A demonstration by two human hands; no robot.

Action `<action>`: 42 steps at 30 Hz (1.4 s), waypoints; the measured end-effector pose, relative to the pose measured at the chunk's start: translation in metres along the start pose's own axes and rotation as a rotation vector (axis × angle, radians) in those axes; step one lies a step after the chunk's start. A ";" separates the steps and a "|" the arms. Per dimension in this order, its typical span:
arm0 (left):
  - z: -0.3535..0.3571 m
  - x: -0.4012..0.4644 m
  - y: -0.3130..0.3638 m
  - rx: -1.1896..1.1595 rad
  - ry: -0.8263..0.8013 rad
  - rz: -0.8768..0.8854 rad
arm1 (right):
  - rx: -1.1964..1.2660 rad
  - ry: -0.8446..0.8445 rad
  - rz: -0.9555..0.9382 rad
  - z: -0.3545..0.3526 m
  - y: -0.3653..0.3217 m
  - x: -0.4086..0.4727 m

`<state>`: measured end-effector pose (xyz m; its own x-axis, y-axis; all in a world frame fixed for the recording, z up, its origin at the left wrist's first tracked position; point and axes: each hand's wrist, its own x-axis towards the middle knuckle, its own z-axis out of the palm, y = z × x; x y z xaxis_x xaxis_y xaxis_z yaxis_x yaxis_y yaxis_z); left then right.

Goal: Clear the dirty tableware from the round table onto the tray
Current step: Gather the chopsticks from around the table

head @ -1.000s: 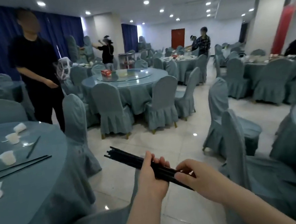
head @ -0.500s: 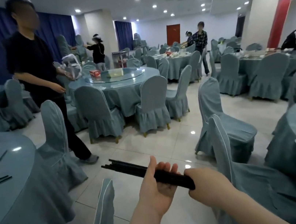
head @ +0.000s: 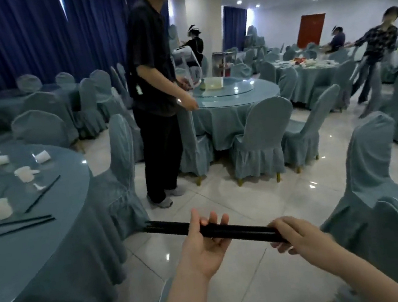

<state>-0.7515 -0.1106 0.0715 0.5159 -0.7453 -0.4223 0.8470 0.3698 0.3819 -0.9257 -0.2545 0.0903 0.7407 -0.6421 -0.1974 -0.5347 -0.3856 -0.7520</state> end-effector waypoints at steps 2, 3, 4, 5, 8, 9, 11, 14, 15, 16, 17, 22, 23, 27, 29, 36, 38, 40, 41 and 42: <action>0.001 0.020 0.013 -0.054 0.015 0.042 | 0.388 0.013 0.049 0.010 -0.010 0.035; 0.002 0.031 0.019 -0.081 0.021 0.070 | 0.520 0.015 0.070 0.016 -0.019 0.054; 0.003 0.042 0.023 -0.110 0.026 0.097 | 0.622 0.012 0.083 0.023 -0.027 0.074; 0.004 0.052 0.028 -0.142 0.029 0.125 | 0.712 0.005 0.093 0.029 -0.035 0.092; 0.012 0.089 0.045 -0.262 0.053 0.205 | 0.860 -0.046 0.105 0.035 -0.052 0.149; 0.015 0.104 0.050 -0.295 0.061 0.237 | 0.863 -0.082 0.106 0.034 -0.054 0.170; 0.023 0.136 0.062 -0.320 0.077 0.303 | 0.845 -0.161 0.104 0.025 -0.054 0.213; 0.040 0.183 0.076 -0.370 0.123 0.401 | 0.833 -0.271 0.088 0.007 -0.051 0.283; 0.043 0.196 0.081 -0.392 0.143 0.425 | 0.837 -0.298 0.095 0.003 -0.051 0.305; 0.045 0.207 0.085 -0.411 0.163 0.443 | 0.840 -0.320 0.100 0.001 -0.052 0.325; 0.047 0.216 0.089 -0.430 0.178 0.461 | 0.844 -0.342 0.097 0.001 -0.055 0.346; 0.031 0.250 0.123 -0.565 0.277 0.615 | 0.778 -0.464 0.083 0.034 -0.083 0.437; 0.026 0.254 0.132 -0.575 0.297 0.658 | 0.765 -0.504 0.073 0.046 -0.090 0.452; -0.003 0.270 0.178 -0.668 0.399 0.820 | 0.662 -0.643 0.006 0.100 -0.131 0.501; -0.023 0.279 0.204 -0.712 0.437 0.884 | 0.605 -0.680 -0.046 0.126 -0.155 0.522; -0.088 0.312 0.284 -0.883 0.491 1.023 | 0.453 -0.783 -0.133 0.209 -0.217 0.583; -0.103 0.314 0.296 -0.913 0.512 1.052 | 0.422 -0.803 -0.152 0.231 -0.231 0.596; -0.116 0.312 0.306 -0.927 0.553 1.068 | 0.387 -0.828 -0.150 0.256 -0.241 0.604; -0.122 0.309 0.311 -0.930 0.574 1.077 | 0.361 -0.851 -0.154 0.269 -0.246 0.607; -0.127 0.306 0.316 -0.937 0.595 1.090 | 0.331 -0.878 -0.161 0.282 -0.251 0.609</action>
<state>-0.3096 -0.1516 -0.0416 0.6960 0.3403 -0.6323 -0.3003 0.9378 0.1741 -0.2253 -0.3621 -0.0186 0.9085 0.1815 -0.3763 -0.3567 -0.1320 -0.9248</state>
